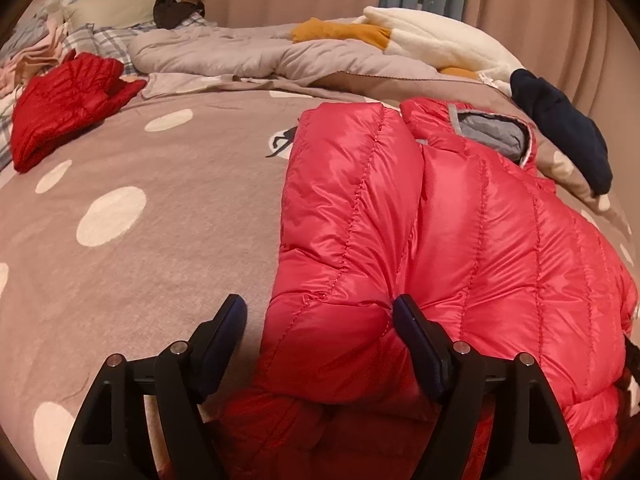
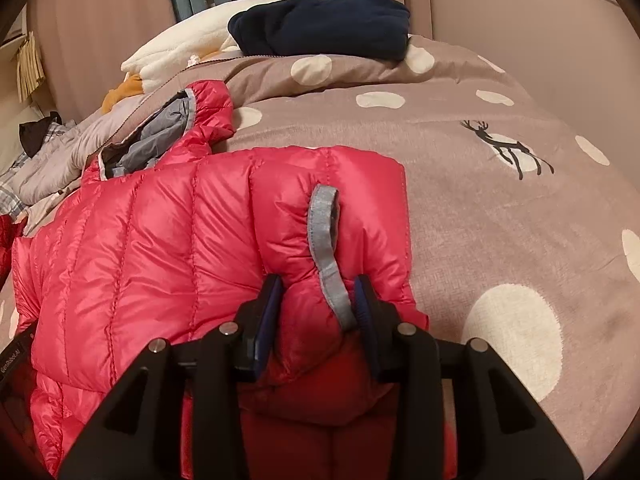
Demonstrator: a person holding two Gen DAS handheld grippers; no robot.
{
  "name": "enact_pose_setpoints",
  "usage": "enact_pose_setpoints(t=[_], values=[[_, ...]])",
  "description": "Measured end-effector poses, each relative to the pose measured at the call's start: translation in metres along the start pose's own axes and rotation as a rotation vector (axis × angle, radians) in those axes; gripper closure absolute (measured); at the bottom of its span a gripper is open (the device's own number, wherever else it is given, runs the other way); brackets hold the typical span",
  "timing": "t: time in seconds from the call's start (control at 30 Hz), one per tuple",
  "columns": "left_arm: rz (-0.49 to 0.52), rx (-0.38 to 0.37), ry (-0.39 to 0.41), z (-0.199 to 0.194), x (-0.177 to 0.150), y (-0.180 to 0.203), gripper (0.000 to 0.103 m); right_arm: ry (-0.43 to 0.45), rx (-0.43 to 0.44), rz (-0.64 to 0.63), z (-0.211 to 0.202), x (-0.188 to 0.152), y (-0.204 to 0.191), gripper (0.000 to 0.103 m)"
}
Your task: Fold large clothes
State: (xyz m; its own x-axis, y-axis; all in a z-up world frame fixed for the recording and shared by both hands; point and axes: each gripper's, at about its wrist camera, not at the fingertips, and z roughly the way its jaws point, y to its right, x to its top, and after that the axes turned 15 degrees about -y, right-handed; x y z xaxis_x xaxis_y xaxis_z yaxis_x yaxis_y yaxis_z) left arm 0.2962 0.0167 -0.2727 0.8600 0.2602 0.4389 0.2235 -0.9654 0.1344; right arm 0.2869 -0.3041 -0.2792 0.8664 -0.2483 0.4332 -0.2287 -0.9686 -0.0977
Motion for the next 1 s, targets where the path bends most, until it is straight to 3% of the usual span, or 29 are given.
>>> enact_pose_setpoints(t=[0.2,0.43,0.57,0.63,0.67,0.7,0.8,1.0], values=[[-0.033,-0.008,-0.014,0.002,0.001,-0.007,0.014,-0.002,-0.01,-0.005,0.001,0.001,-0.001,0.064],[-0.058,-0.007,-0.007,-0.001,-0.002,-0.01,0.011,0.002,-0.033,-0.015,0.0,0.001,-0.002,0.062],[-0.094,0.018,-0.004,-0.012,-0.008,-0.021,0.012,-0.006,-0.1,-0.043,-0.011,-0.005,-0.01,0.046],[-0.108,0.007,0.015,-0.024,-0.012,-0.031,0.019,-0.007,-0.086,-0.043,-0.03,-0.015,-0.01,0.028],[-0.11,-0.002,0.022,-0.03,-0.012,-0.035,0.022,-0.001,-0.069,-0.035,-0.037,-0.019,-0.007,0.014],[-0.109,-0.009,0.024,-0.036,-0.011,-0.038,0.031,0.009,-0.038,-0.023,-0.046,-0.023,-0.002,0.008],[-0.092,-0.033,0.048,-0.066,-0.007,-0.044,0.041,0.037,0.029,0.006,-0.072,-0.026,0.012,0.008],[-0.059,-0.075,0.161,-0.128,-0.005,-0.041,0.049,0.097,0.006,-0.06,-0.121,-0.007,0.006,0.008]])
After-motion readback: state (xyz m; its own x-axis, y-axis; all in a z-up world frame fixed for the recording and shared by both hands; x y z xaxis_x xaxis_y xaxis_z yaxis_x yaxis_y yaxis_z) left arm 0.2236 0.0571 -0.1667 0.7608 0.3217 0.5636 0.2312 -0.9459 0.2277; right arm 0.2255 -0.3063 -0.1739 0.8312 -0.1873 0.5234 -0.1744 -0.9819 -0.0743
